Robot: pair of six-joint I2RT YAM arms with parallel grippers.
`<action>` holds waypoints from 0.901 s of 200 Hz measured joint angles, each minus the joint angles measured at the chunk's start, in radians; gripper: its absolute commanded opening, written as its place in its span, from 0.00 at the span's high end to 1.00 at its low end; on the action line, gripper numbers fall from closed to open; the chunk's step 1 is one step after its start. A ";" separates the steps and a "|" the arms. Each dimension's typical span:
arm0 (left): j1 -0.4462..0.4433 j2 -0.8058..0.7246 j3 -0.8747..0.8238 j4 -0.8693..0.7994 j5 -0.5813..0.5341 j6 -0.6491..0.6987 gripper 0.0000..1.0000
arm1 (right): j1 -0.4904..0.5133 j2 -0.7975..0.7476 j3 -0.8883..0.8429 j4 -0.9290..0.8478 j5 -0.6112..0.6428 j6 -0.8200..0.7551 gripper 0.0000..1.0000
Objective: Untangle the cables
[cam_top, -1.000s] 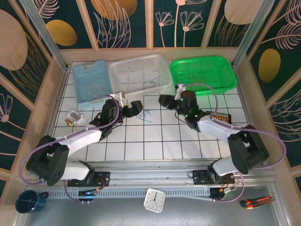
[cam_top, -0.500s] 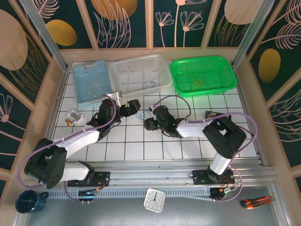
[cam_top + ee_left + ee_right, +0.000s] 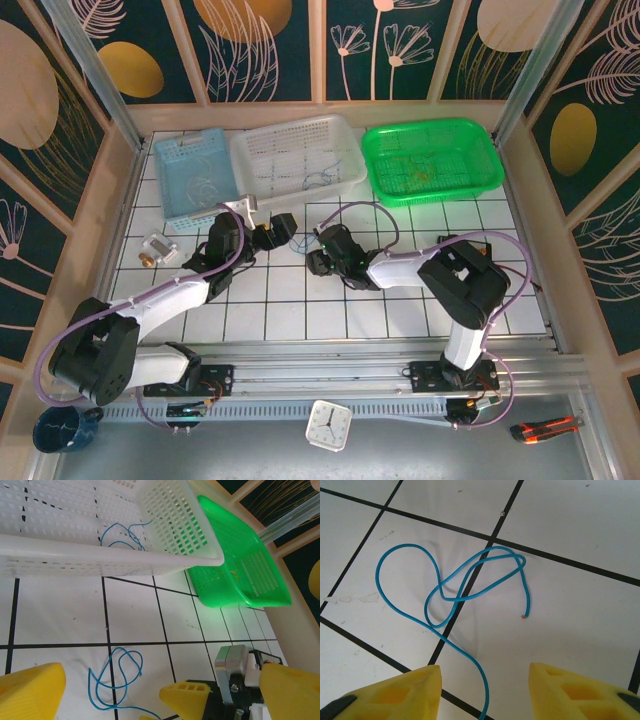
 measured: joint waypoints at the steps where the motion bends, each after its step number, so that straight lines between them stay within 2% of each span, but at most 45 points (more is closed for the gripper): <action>1: 0.000 0.000 0.000 0.000 0.000 0.000 0.01 | 0.000 0.000 0.000 0.000 0.000 0.000 0.67; 28: 0.001 0.000 0.000 0.001 0.001 -0.003 0.01 | 0.000 0.002 0.000 0.000 0.003 0.000 1.00; 79: 0.002 -0.002 0.000 0.009 0.004 -0.003 0.01 | -0.019 -0.036 0.000 -0.031 -0.004 0.002 1.00; 135: 0.005 -0.007 0.000 0.031 0.011 -0.002 0.01 | -0.103 -0.329 0.050 -0.095 -0.077 0.002 1.00; 180: 0.005 -0.008 -0.001 0.049 0.030 -0.002 0.01 | -0.168 -0.469 0.101 -0.133 -0.149 0.018 1.00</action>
